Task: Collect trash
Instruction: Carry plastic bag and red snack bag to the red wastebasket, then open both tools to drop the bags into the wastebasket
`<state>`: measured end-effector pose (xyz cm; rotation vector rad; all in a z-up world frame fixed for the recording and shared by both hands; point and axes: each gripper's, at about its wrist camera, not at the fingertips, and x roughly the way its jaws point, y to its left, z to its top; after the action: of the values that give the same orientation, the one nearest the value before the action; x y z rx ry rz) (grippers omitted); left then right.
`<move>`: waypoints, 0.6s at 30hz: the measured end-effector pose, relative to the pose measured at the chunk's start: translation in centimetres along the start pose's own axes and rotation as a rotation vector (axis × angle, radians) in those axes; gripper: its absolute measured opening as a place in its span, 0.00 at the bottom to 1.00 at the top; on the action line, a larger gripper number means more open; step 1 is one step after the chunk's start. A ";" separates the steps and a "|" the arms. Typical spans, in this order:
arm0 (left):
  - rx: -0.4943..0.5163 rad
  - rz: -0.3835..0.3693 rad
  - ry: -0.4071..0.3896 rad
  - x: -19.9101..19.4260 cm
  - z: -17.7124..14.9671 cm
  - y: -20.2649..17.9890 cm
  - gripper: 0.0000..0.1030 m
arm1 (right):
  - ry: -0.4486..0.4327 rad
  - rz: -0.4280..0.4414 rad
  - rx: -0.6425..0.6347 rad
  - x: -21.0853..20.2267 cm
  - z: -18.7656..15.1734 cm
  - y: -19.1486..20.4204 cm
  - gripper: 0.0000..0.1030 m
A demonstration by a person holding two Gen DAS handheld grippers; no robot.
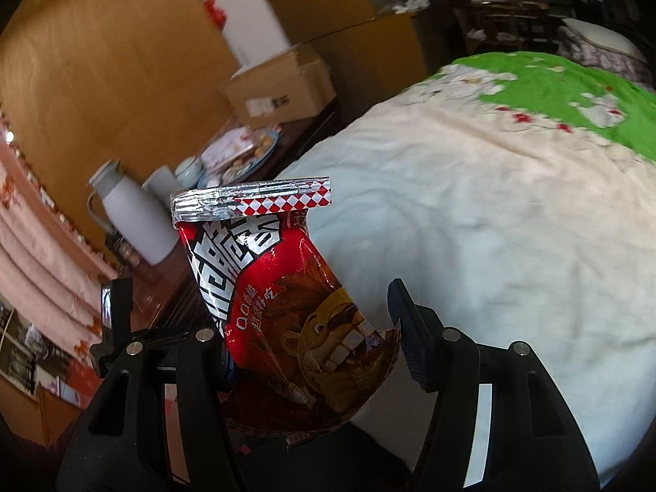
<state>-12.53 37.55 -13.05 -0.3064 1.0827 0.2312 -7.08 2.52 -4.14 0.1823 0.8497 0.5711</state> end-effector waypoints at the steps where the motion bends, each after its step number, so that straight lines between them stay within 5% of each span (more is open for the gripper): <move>1: -0.032 0.006 0.010 0.0 -0.1 0.8 0.84 | 0.014 0.009 -0.014 0.7 0.0 0.7 0.58; 11: -0.284 0.098 0.033 -1.7 -2.4 8.4 0.91 | 0.180 0.131 -0.157 7.5 -0.6 8.6 0.58; 18: -0.331 0.149 0.052 -0.8 -3.8 11.0 0.91 | 0.285 0.158 -0.222 11.7 -2.3 12.7 0.58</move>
<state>-19.73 46.48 -15.43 -0.5301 1.1195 0.5407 -7.81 19.37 -8.60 -0.0365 1.0455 0.8481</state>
